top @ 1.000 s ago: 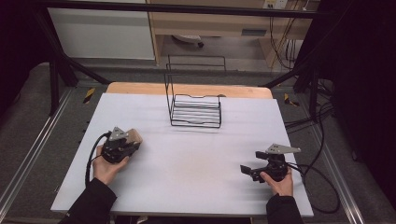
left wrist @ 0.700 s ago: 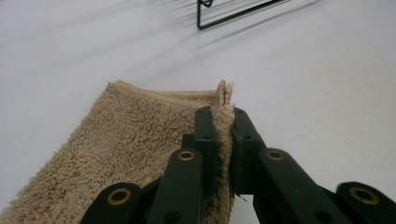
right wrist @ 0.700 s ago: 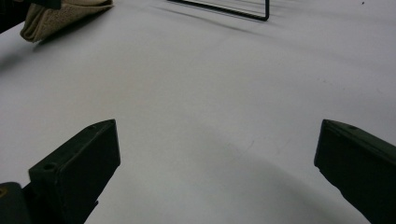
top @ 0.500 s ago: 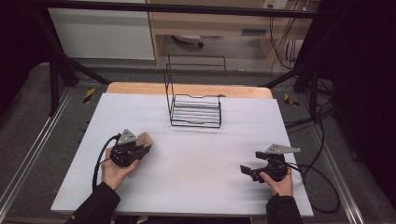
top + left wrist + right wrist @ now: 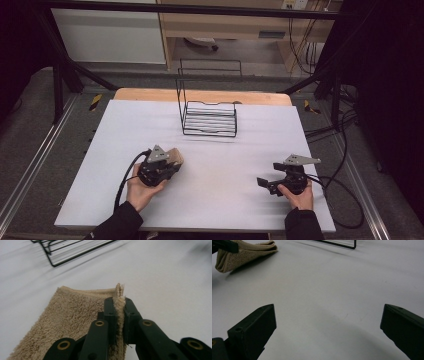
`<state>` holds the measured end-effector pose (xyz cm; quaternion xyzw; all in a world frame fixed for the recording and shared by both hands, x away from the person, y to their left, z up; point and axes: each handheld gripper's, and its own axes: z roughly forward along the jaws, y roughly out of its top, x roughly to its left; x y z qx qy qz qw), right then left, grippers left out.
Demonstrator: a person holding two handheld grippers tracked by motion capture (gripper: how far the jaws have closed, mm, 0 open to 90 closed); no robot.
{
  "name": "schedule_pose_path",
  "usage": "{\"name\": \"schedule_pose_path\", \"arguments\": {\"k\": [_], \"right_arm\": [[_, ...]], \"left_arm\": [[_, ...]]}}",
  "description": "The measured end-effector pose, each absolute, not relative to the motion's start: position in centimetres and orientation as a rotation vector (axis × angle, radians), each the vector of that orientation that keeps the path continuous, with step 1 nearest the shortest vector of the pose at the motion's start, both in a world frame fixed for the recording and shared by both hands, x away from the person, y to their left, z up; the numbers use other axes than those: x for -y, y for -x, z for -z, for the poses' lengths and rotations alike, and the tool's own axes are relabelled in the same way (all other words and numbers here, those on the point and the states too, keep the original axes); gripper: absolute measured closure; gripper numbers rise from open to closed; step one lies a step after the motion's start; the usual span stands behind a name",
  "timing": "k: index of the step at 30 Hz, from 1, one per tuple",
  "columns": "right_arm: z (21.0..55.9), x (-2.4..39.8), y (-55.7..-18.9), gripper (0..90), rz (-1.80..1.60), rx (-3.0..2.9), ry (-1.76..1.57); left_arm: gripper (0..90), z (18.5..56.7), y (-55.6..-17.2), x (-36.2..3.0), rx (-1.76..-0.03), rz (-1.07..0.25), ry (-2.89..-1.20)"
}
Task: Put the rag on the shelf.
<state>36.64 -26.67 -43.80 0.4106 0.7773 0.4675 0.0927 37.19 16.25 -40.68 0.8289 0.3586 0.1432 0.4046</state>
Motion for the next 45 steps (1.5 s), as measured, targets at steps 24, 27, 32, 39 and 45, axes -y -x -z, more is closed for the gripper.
{"name": "schedule_pose_path", "arguments": {"k": [24, 27, 32, 39, 45], "right_arm": [[43.8, 26.7, -36.6, 0.7, -1.383, -2.306, -1.215], [43.9, 26.7, -36.6, 0.7, -1.377, -2.309, -1.217], [43.9, 26.7, -36.7, 0.7, -1.384, -2.308, -1.216], [43.9, 26.5, -36.7, 0.8, -1.380, -2.313, -1.223], [43.9, 26.3, -36.9, 0.9, -1.367, -2.315, -1.229]], "left_arm": [[82.1, 42.5, -35.9, -7.3, -0.754, -0.239, -2.187], [81.0, 42.9, -36.0, -7.1, -0.765, -0.219, -2.196], [68.4, 43.0, -36.2, -7.2, -0.772, -0.185, -2.196], [40.9, 41.7, -36.4, -9.6, -0.796, -0.206, -2.154], [27.5, 40.8, -37.2, -13.2, -0.842, -0.258, -2.128]]}}
